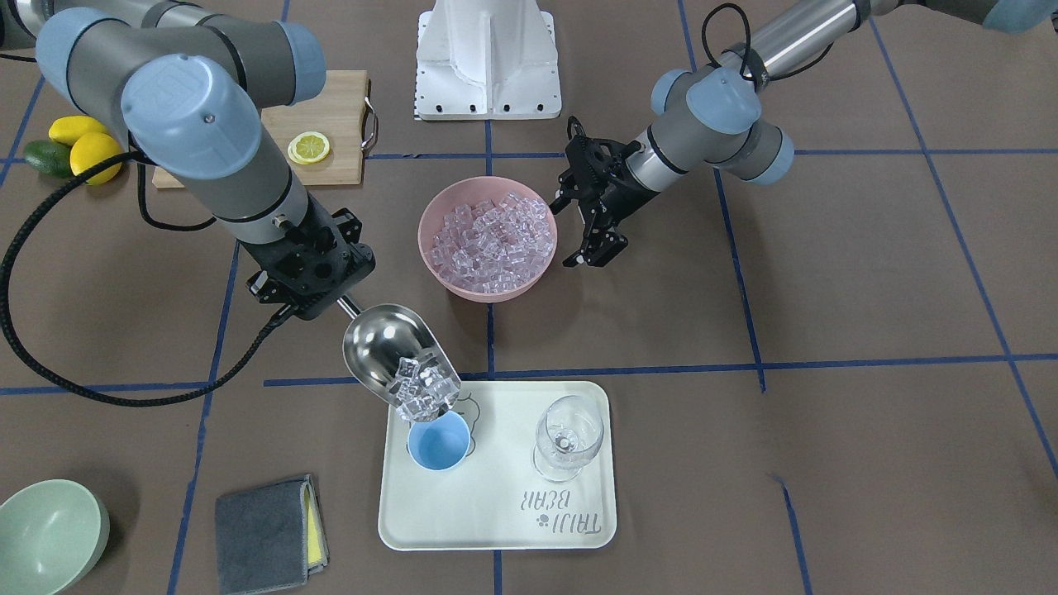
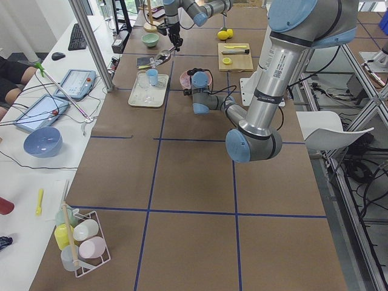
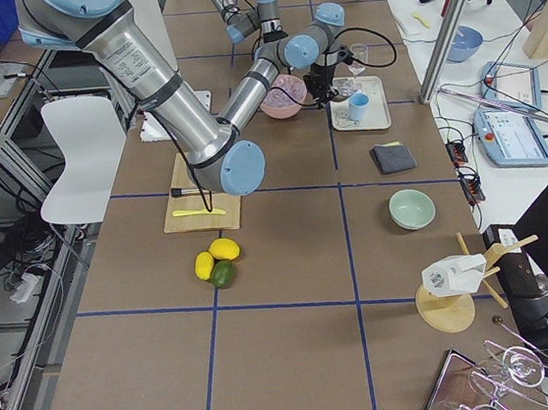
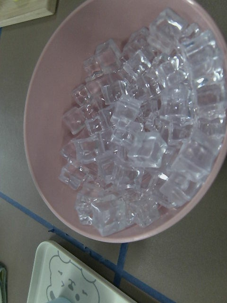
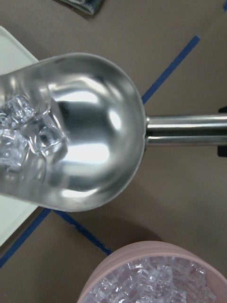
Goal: Put ice in cup with scoop
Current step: 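Tilt the scoop over the light blue cup to pour the ice in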
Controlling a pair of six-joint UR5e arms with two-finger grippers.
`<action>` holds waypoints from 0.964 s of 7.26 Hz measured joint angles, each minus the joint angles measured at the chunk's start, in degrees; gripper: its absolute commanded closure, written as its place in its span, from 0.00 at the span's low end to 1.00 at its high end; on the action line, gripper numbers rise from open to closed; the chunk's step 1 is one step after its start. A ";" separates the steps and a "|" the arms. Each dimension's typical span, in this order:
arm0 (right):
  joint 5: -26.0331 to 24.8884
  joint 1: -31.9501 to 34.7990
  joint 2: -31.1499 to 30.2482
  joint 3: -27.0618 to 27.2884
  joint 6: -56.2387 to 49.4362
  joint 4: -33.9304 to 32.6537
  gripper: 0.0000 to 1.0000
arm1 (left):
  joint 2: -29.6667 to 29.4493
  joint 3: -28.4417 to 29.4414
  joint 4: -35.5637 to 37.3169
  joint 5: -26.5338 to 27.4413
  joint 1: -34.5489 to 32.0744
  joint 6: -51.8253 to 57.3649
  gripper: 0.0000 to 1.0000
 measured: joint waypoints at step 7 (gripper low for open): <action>-0.04 1.07 5.44 -6.32 -8.93 -10.04 1.00 | 0.16 0.00 0.00 -0.01 -0.07 0.00 0.00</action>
